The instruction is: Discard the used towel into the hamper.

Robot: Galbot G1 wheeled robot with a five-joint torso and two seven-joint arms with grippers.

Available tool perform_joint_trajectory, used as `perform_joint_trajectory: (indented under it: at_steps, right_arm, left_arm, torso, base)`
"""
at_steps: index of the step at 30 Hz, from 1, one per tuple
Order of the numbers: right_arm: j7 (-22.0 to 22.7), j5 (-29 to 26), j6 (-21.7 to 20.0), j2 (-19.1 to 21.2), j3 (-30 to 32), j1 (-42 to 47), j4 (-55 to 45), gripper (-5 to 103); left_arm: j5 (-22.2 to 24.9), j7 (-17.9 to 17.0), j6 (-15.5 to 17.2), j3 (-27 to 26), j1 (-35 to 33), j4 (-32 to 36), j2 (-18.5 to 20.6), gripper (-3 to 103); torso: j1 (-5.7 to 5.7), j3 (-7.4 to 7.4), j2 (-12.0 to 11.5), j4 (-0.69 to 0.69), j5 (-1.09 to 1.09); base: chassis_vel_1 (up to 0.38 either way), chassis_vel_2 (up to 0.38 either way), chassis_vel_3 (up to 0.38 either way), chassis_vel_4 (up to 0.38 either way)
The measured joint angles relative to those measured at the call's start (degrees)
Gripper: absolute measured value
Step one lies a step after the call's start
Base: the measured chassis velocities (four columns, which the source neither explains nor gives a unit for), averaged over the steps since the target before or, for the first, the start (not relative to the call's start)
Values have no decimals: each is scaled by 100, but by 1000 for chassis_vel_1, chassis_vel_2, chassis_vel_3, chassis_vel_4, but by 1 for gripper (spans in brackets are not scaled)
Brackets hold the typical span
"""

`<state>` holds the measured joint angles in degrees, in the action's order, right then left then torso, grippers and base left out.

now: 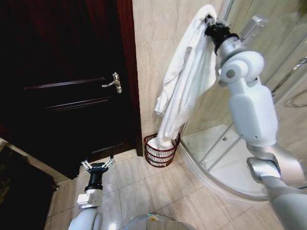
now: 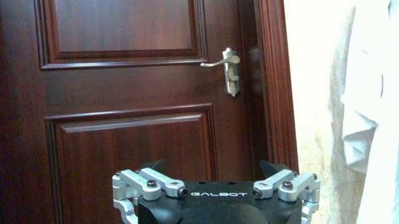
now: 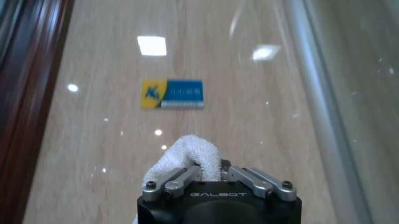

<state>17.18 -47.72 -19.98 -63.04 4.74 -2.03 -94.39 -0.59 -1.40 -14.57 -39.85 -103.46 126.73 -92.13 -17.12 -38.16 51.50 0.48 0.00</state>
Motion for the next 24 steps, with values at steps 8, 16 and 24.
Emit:
perform_joint_trajectory:
  at_steps: [8,16,24]
  right_arm:
    - [-383,668,402,-357,-176,149,847,6]
    - [-503,848,502,-449,-211,515,896,6]
    - [-542,926,579,-637,-235,629,953,6]
  left_arm:
    - [172,14,-26,-34,32,-20,0,100]
    - [197,9,-53,-23,100,-112,0,100]
    - [181,-123,-236,15,77,-227,0,100]
  torso:
    - [-102,-129,232,0,0]
    - [-194,-254,451,-1,0]
    - [-277,-361,642,0,-2]
  base:
    - [0,0,0,0]
    - [0,0,0,0]
    - [0,0,0,0]
